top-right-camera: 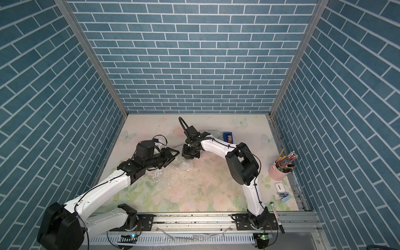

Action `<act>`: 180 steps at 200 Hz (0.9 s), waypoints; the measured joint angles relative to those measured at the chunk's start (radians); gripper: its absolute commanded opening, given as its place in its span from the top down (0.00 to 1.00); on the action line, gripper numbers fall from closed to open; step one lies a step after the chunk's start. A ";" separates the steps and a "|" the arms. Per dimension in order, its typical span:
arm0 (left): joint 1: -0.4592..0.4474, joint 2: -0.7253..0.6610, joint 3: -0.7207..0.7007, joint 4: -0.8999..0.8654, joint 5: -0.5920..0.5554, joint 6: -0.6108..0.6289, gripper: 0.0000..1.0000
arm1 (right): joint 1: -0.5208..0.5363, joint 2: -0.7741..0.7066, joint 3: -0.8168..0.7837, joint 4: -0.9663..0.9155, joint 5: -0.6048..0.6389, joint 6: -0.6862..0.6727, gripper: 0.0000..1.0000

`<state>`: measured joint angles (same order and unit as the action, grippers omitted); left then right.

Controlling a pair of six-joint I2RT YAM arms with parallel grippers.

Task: Wrap bowls in bubble wrap
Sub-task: Wrap the bowl in bubble wrap.

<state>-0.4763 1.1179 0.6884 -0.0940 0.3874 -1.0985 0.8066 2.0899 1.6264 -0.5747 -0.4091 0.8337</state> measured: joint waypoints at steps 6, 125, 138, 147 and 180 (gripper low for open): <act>0.000 0.015 0.000 -0.004 0.002 0.005 0.50 | 0.000 0.000 0.000 0.001 -0.001 0.000 1.00; 0.011 0.254 0.088 0.000 0.016 0.070 1.00 | -0.001 0.000 0.000 0.022 -0.007 0.000 1.00; 0.026 0.270 0.111 -0.022 0.003 0.094 1.00 | -0.001 0.000 0.000 0.022 -0.007 0.000 1.00; 0.039 0.294 0.136 -0.026 -0.005 0.113 1.00 | -0.001 0.000 0.000 0.022 -0.007 0.000 1.00; 0.056 0.380 0.185 -0.025 -0.030 0.181 1.00 | -0.002 -0.002 0.000 0.037 -0.003 0.002 0.82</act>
<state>-0.4206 1.4979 0.8730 -0.1188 0.3576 -0.9176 0.8043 2.0884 1.6264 -0.5377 -0.4122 0.8352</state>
